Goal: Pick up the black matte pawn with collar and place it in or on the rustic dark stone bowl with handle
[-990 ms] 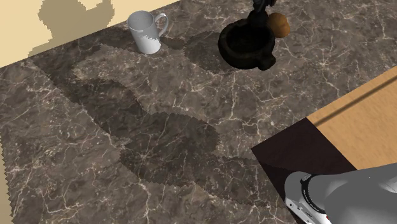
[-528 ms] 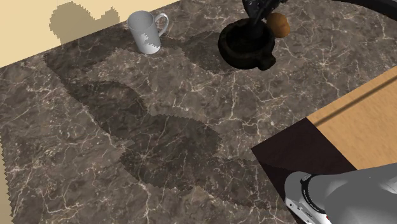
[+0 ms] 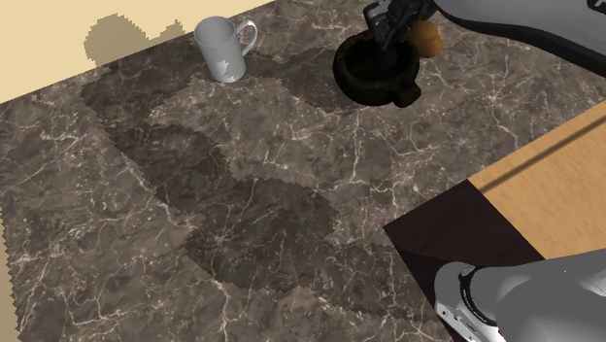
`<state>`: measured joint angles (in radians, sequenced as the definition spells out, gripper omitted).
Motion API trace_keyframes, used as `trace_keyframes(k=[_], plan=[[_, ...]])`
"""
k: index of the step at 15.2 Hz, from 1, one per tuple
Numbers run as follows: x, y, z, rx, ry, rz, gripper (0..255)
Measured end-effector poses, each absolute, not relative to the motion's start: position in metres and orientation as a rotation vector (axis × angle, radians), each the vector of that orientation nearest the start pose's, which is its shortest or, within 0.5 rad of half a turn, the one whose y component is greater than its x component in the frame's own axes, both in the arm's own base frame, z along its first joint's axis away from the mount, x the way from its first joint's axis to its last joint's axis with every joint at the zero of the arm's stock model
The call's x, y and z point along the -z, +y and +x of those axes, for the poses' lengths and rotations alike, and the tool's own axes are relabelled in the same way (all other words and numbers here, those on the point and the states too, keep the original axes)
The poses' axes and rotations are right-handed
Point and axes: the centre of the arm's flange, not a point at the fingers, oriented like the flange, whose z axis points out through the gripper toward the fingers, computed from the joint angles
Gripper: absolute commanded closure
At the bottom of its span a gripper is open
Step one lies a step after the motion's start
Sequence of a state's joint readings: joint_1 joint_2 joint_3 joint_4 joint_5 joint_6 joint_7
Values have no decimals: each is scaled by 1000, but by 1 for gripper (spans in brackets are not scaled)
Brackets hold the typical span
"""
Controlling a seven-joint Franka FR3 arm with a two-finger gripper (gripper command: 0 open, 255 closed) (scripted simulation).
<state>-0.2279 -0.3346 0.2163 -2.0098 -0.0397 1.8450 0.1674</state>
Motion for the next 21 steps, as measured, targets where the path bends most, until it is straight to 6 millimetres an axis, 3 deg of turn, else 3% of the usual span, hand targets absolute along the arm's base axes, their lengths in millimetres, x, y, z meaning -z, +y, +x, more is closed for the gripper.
trace_keyframes(k=[3, 4, 10, 14, 21], plan=[[-606, 5, 472, 275, 286, -3214, 255], [-606, 5, 472, 275, 286, -3214, 0], [-606, 5, 472, 275, 286, -3214, 0], [-644, 11, 467, 277, 286, -3214, 0], [-655, 11, 464, 275, 286, -3214, 0]])
